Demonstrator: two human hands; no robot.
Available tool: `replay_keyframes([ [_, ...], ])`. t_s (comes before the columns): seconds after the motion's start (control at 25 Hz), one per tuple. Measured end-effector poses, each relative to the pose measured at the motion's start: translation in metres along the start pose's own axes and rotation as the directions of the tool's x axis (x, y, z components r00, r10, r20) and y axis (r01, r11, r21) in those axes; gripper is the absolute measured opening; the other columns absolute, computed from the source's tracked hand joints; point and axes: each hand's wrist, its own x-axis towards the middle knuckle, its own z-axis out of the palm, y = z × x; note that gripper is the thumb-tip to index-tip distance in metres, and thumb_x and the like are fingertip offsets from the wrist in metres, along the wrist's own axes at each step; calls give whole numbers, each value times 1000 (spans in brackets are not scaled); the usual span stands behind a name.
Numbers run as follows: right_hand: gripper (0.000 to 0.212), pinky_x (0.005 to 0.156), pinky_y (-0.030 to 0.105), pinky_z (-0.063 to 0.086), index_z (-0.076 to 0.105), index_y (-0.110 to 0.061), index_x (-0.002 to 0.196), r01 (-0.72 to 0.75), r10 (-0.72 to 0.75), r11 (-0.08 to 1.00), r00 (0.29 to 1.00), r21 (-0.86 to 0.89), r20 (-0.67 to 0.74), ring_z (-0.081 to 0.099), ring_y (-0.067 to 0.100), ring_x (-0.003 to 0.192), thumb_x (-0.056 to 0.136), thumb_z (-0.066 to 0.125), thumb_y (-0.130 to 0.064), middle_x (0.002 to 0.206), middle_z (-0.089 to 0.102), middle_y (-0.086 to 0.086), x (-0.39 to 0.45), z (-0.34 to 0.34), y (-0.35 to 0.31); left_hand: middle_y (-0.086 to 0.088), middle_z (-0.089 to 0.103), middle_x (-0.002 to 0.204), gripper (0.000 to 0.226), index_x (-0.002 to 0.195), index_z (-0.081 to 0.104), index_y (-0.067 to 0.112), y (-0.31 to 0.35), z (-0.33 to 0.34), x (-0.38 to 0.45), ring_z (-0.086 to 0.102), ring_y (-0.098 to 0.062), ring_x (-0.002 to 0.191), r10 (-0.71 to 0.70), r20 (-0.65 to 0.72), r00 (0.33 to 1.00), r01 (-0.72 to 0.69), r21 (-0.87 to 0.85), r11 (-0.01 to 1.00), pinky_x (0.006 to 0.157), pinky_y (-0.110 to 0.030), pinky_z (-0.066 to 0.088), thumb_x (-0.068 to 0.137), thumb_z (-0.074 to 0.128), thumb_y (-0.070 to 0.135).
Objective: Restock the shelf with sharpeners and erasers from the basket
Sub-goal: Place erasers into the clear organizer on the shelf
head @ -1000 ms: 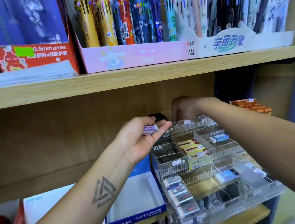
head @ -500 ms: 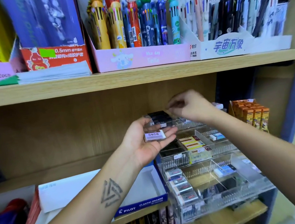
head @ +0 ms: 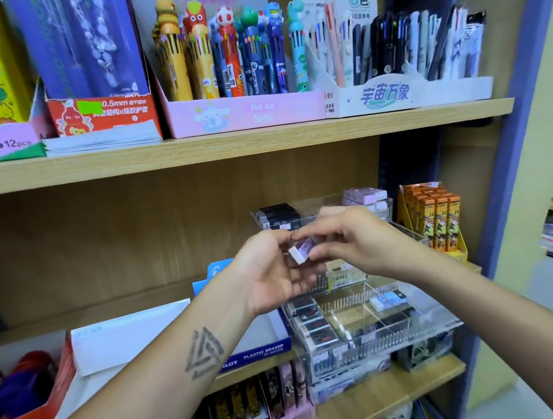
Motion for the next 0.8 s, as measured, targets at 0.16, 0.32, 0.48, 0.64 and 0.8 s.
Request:
replay_keyframes([
  [0.16,33,77,22,52,72,-20,114,-92,95,983,995,159,-11,68,8,85,90,65,2,90,72,-6,-13,-9,-1,-15,66,88,23,113,64,-2,-7,7,0,59,-18,66,78,5,997,-77,-96,992,58,-22,48,99,50,10],
  [0.32,27,82,25,57,71,-12,110,-167,213,892,975,421,-63,70,13,93,92,61,6,98,76,0,-27,-16,4,-16,70,91,26,118,64,-5,-15,10,5,68,-18,70,232,13,973,-230,-67,971,64,-26,55,93,59,-1],
  [0.48,19,82,35,60,67,0,111,-340,448,551,891,762,73,72,33,92,98,59,-13,100,74,18,-39,-11,5,-12,70,95,22,107,68,6,-21,13,13,65,-17,76,359,-27,933,-357,63,932,65,-23,50,86,69,0],
  [0.64,22,84,34,60,68,7,106,-331,465,403,877,853,120,71,37,95,87,69,-4,102,70,29,-51,-12,16,-13,71,89,23,98,69,5,-24,17,18,65,-20,80,474,18,880,-469,182,864,71,-25,50,82,69,-11],
  [0.8,30,78,27,59,72,-6,97,-309,457,761,880,571,-133,74,22,89,72,81,8,92,76,7,-56,-16,29,-20,72,108,43,113,65,0,-27,16,19,71,-28,95,453,94,887,-460,286,841,80,-30,56,76,70,-20],
])
